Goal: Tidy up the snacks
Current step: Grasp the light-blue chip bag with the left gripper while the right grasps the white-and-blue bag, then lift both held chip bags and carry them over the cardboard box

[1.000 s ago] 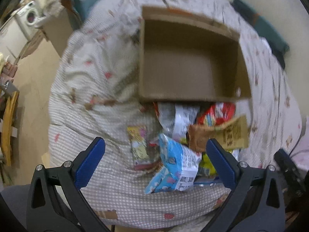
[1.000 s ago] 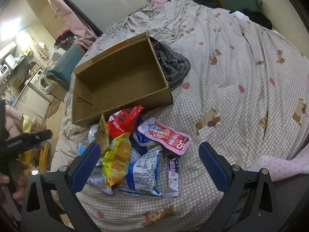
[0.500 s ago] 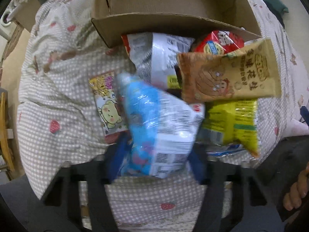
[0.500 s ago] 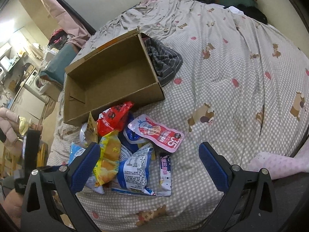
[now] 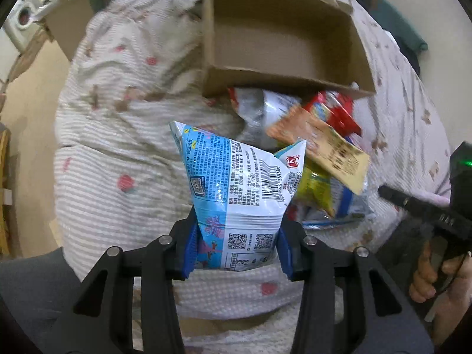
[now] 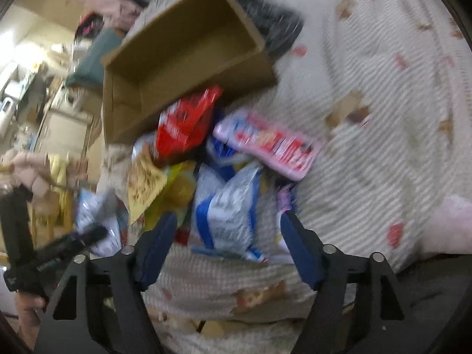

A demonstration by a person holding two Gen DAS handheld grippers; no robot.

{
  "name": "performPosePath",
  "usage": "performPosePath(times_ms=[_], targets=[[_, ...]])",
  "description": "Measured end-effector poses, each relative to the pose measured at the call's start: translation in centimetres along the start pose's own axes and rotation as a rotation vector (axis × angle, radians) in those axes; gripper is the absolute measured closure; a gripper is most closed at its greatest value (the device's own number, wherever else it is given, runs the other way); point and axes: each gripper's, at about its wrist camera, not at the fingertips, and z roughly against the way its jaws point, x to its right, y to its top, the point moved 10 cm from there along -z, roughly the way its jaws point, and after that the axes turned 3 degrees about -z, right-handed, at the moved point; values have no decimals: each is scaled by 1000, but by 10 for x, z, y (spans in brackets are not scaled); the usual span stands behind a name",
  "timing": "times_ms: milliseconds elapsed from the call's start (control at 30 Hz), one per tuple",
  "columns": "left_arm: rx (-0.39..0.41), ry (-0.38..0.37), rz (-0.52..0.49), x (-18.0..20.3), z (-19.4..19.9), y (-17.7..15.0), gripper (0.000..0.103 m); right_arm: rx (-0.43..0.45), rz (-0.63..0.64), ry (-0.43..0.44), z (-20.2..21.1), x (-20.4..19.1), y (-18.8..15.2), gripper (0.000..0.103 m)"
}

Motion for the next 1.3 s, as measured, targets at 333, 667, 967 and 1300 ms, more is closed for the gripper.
performPosePath(times_ms=[333,667,967,1300], targets=[[-4,-23,83,-18,-11,-4,63,-135,92,-163,-65,-15,-16,36],[37,-20,70,-15,-1,1,63,-78,41,-68,-17,-23,-22,59],[66,8,82,-21,3,6,63,73,31,-28,44,-18,-14,60],[150,34,107,-25,31,34,63,292,80,107,86,-27,31,60]])
